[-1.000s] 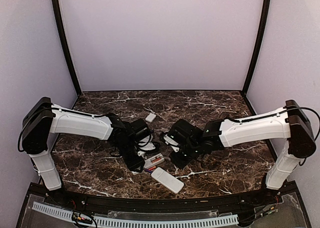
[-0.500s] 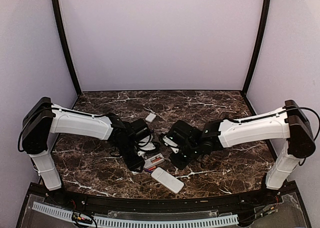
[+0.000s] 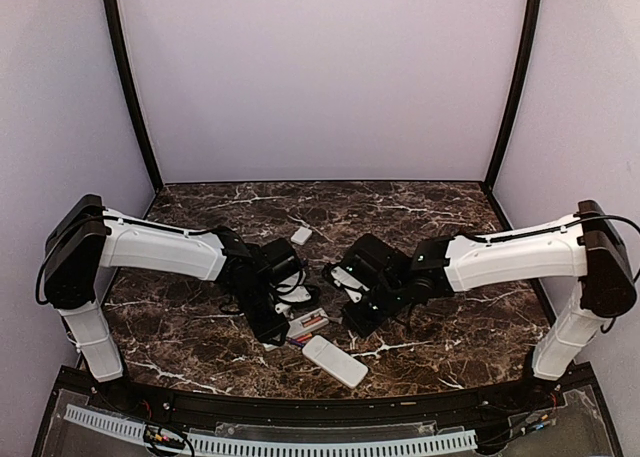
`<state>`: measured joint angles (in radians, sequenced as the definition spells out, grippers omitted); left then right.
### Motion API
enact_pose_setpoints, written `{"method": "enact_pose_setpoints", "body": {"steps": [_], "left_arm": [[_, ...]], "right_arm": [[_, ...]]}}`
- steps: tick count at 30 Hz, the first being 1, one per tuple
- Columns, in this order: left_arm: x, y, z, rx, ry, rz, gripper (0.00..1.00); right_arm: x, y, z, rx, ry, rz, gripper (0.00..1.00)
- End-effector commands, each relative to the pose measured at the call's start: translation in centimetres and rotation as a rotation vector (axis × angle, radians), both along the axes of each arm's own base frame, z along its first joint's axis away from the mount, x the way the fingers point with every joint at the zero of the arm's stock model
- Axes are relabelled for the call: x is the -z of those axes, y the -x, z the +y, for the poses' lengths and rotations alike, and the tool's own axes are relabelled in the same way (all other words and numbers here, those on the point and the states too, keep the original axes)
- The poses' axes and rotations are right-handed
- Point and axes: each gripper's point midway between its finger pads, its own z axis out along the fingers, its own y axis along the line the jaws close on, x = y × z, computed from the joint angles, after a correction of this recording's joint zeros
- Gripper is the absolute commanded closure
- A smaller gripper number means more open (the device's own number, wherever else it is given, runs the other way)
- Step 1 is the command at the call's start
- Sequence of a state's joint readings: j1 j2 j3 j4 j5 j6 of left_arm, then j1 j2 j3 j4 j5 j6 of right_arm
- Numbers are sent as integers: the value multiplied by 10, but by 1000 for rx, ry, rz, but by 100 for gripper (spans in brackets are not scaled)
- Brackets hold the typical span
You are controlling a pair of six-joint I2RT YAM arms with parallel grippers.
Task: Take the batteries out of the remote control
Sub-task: Remove the battery from the remote control without the battery cover.
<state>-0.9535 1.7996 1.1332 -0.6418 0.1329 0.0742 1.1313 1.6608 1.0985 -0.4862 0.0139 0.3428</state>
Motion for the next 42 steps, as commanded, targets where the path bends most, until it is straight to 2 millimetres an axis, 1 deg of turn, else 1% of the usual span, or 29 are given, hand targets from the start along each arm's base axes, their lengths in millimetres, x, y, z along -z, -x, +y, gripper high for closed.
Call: {"method": "enact_pose_setpoints", "body": {"steps": [1, 3, 6, 10, 17, 24, 27, 34, 37, 42], "left_arm": [[17, 5, 9, 3, -64, 25, 96], [17, 5, 9, 3, -65, 25, 96], [18, 5, 9, 3, -68, 26, 96], [19, 5, 10, 3, -71, 26, 97], [20, 5, 10, 2, -73, 28, 96], [20, 5, 10, 2, -74, 29, 96], [19, 2, 11, -7, -83, 12, 96], [15, -16, 22, -56, -128, -69, 96], [17, -24, 30, -88, -158, -82, 96], [13, -36, 38, -134, -169, -99, 94]], "right_arm": [[-57, 35, 43, -141, -282, 93, 100], [-69, 38, 44, -147, -317, 95, 100], [-75, 39, 44, -145, -335, 103, 100], [-68, 39, 39, -131, -309, 107, 100], [-59, 31, 27, -80, -248, 72, 100], [-56, 22, 20, -44, -221, 47, 100], [-54, 17, 15, -18, -208, 36, 100], [-43, -3, -10, 118, -171, 19, 100], [-39, -14, -25, 199, -162, 6, 100], [-28, -26, -49, 323, -157, -7, 100]]}}
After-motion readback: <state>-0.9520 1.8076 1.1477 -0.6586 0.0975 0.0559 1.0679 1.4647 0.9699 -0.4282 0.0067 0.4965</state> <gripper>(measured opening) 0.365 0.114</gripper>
